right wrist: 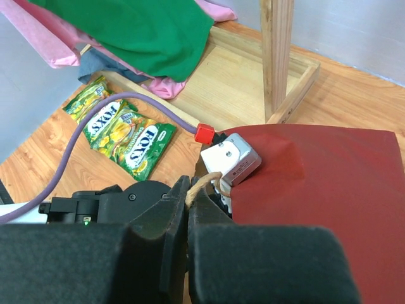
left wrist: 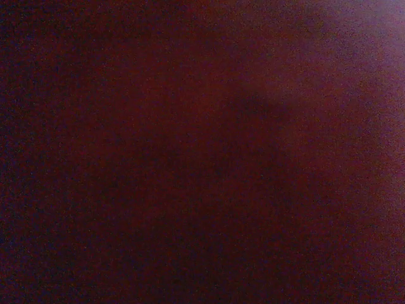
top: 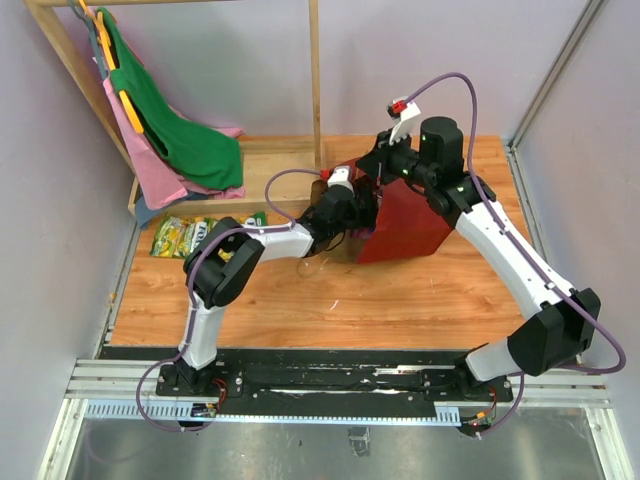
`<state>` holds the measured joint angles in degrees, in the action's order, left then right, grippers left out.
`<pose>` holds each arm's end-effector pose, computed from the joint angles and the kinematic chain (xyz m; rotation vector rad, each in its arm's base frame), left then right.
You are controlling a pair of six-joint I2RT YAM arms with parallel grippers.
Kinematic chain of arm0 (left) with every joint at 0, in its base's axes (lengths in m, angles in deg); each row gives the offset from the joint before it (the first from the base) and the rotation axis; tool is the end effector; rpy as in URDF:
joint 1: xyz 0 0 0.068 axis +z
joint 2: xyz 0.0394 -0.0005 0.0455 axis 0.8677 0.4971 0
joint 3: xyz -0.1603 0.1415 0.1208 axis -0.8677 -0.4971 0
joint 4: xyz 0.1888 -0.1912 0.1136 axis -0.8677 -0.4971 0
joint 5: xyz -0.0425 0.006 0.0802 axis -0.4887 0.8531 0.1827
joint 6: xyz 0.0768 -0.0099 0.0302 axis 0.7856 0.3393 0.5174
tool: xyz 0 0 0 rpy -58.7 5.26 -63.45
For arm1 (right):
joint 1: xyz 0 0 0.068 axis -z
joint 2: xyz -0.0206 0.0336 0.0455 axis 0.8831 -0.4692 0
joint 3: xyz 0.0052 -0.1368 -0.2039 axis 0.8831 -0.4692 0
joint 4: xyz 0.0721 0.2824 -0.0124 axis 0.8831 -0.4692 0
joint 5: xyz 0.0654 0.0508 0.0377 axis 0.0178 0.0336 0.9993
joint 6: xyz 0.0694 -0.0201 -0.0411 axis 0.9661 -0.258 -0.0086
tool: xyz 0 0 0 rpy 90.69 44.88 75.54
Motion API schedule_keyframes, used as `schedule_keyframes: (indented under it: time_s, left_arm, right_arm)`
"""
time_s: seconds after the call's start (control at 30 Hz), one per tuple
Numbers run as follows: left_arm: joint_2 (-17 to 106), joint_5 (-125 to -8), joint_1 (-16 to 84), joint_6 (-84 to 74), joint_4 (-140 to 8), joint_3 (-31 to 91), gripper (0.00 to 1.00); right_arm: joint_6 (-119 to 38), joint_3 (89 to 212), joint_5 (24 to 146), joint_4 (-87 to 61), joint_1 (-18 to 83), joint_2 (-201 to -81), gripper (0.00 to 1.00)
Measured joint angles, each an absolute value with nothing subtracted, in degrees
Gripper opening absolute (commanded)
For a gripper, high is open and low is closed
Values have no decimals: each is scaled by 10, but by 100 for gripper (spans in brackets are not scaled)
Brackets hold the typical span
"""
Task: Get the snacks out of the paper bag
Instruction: Take out the snack from the paper bag.
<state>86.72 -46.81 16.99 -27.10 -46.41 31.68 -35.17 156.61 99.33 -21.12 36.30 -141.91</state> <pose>0.3785 -0.3356 0.1205 0.0384 2.0091 -0.6797 0.3520 0.2003 0.3858 -0.5050 1.7069 0.8171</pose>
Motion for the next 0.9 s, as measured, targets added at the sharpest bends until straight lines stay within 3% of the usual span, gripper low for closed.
schedule_keyframes:
  time_s: [0.27, 0.67, 0.9]
  left_arm:
    - [869, -444, 173, -249, -449, 312, 90]
    - [868, -668, 248, -218, -377, 278, 89]
    - [868, -747, 247, -194, -370, 277, 81]
  right_arm:
    - [-336, 1566, 1008, -197, 363, -1428, 1]
    - [-331, 1566, 1021, -187, 363, -1431, 1]
    - [-327, 1566, 1025, -183, 363, -1437, 1]
